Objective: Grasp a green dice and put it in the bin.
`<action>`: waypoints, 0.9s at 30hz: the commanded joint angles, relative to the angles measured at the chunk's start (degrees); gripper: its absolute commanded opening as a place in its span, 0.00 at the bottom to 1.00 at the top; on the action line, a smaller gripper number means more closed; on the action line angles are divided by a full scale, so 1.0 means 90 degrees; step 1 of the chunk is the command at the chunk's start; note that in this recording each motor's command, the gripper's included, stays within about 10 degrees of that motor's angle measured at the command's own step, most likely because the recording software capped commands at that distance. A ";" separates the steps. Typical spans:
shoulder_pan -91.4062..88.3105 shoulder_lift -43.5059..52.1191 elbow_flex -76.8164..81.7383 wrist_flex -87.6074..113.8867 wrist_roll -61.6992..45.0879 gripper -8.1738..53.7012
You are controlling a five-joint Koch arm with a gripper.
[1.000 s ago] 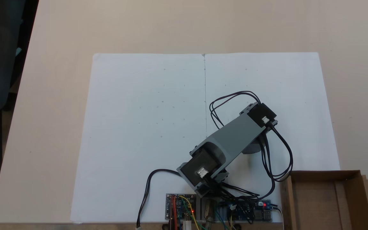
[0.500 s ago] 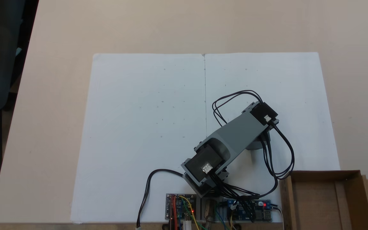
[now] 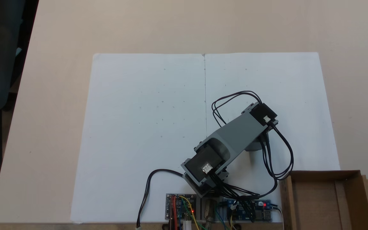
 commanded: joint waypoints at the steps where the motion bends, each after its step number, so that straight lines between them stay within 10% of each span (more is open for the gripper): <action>1: 0.0107 0.0068 -0.0029 -0.0195 0.0488 0.83; 27: 0.0078 -0.0391 -0.0010 -0.0371 0.0967 0.83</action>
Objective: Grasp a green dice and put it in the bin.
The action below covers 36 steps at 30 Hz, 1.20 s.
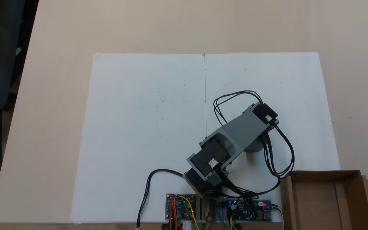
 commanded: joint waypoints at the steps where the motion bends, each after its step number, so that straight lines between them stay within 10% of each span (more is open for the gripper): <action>1: 0.0078 0.0039 -0.0039 -0.0176 0.0225 0.83; 16: 0.0029 -0.0234 -0.0039 -0.0713 0.0156 0.80; 36: 0.0029 -0.0166 0.0322 -0.1309 0.0127 0.33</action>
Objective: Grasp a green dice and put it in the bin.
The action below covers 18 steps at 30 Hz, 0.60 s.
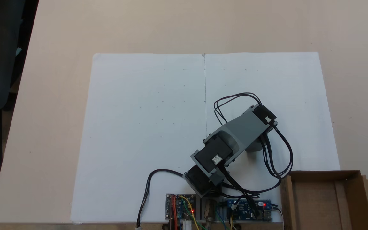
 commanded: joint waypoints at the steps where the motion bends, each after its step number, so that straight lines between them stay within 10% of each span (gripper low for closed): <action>1: 0.0029 0.0137 0.0000 -0.0342 0.0127 0.33; 18: 0.0059 0.1533 -0.1387 -0.1592 0.3486 0.33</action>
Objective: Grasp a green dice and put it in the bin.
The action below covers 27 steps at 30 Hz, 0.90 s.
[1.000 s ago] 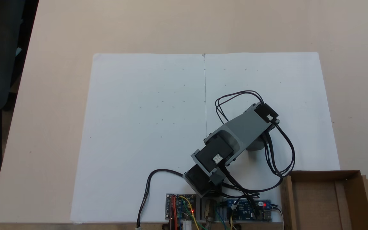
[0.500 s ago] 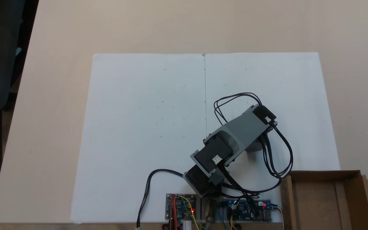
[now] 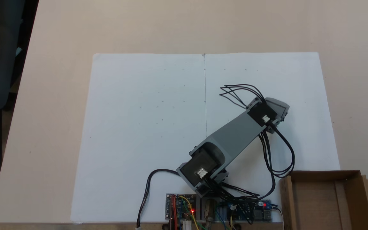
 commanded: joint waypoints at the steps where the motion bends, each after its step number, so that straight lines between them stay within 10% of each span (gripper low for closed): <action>1: 0.0098 0.0332 -0.0586 -0.0244 0.0742 0.33; 27: 0.4834 -0.0771 -0.3809 0.1602 0.1396 0.33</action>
